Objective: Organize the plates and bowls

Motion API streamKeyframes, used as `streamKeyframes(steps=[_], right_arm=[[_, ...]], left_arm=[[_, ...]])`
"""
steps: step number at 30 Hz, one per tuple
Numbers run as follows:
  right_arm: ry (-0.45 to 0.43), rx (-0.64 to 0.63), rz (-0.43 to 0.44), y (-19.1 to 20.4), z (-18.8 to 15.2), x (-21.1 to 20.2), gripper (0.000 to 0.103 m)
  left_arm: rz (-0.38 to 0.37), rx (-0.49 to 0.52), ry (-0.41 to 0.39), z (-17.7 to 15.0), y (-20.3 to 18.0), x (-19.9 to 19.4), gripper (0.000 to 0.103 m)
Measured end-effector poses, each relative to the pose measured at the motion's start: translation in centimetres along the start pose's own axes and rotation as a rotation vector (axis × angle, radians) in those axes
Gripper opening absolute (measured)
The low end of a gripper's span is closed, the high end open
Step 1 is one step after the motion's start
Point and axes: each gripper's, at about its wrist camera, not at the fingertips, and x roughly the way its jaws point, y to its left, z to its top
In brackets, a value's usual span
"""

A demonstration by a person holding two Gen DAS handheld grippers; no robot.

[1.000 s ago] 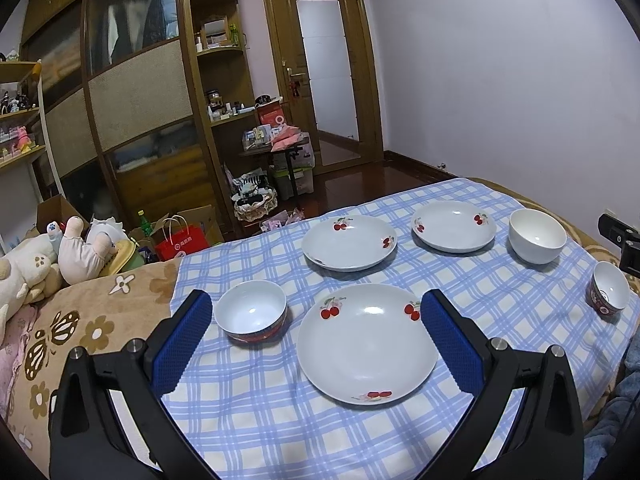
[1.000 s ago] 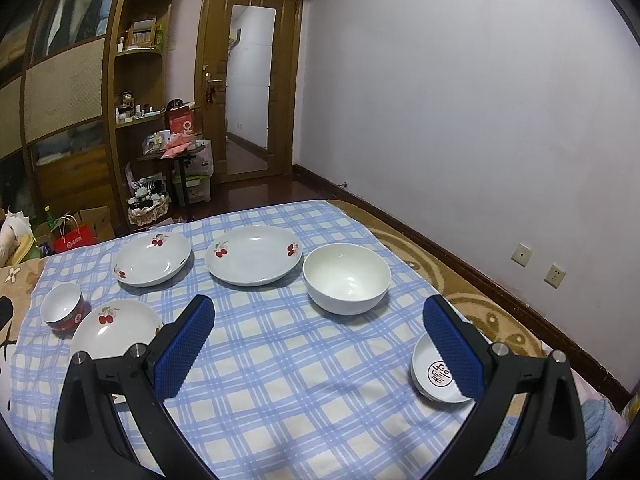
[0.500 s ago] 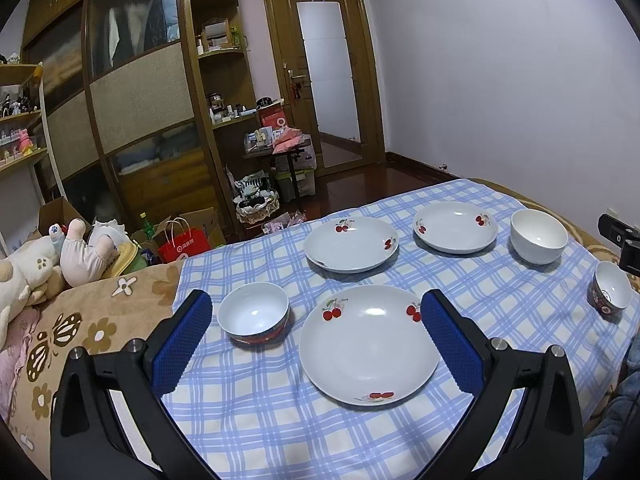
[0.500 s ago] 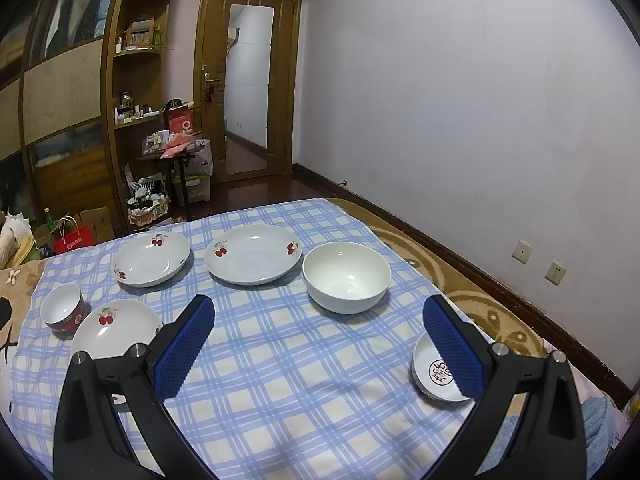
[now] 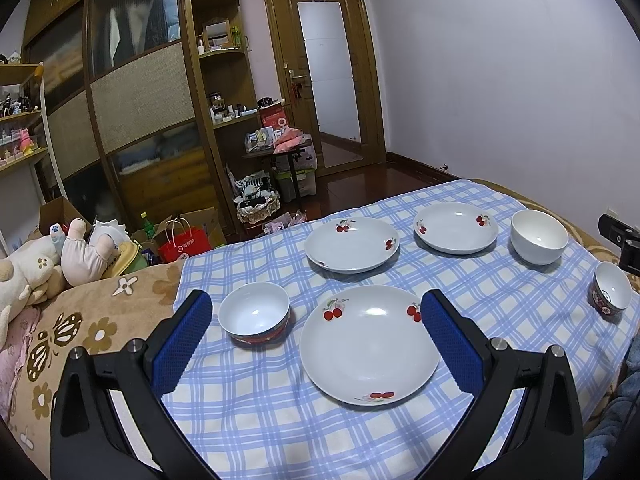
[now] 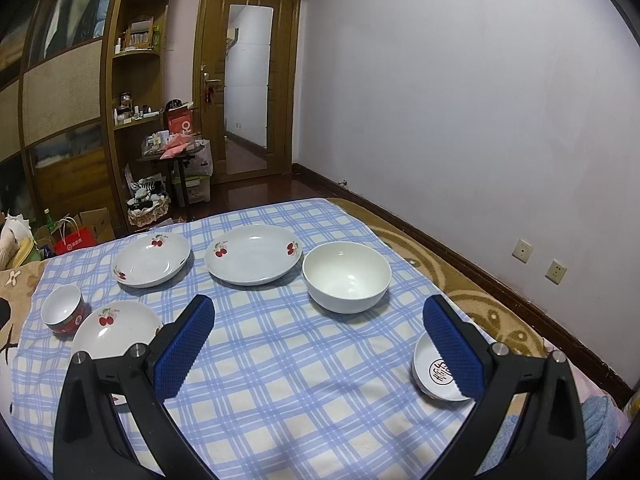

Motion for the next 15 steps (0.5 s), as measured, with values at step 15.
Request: streamKeyframes(steps=[15], right_arm=[[0.000,0.003,0.000,-0.07,-0.13,-0.02,0.103]], left_arm=[[0.007,-0.006,0.007,-0.04,0.26,0.00,0.102]])
